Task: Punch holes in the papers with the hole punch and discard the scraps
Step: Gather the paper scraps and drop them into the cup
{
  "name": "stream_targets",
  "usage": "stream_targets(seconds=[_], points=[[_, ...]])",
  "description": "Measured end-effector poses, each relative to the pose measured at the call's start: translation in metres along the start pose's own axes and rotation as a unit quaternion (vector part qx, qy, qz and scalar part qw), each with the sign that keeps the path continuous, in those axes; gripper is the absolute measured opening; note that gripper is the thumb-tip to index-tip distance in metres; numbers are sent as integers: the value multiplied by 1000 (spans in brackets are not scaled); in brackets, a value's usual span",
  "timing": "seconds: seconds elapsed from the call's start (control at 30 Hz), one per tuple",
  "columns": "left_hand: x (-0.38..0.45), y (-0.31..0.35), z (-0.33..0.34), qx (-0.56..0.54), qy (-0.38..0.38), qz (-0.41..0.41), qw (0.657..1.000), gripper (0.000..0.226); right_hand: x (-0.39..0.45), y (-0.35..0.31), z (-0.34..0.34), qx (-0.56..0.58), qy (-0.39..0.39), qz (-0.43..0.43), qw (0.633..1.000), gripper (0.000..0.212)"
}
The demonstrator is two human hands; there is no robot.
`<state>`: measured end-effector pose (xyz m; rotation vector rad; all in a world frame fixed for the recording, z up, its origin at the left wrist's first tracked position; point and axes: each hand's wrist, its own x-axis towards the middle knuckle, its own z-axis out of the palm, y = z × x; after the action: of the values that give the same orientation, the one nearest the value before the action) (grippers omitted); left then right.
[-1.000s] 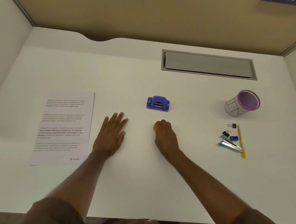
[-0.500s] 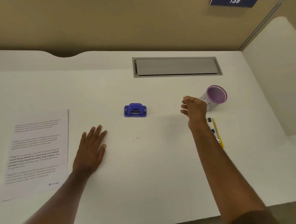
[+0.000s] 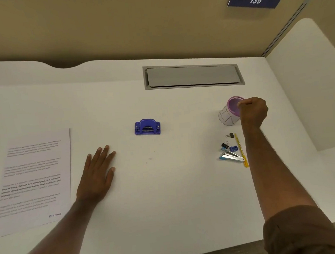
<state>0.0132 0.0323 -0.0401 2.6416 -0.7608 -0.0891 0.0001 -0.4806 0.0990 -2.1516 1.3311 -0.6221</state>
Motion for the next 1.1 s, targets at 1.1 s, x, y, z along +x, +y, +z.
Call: stream_targets(seconds=[1.1], points=[[-2,-7,7,9,25,7,1000,53,-241,18,86,-175,-328,-306,877,67]])
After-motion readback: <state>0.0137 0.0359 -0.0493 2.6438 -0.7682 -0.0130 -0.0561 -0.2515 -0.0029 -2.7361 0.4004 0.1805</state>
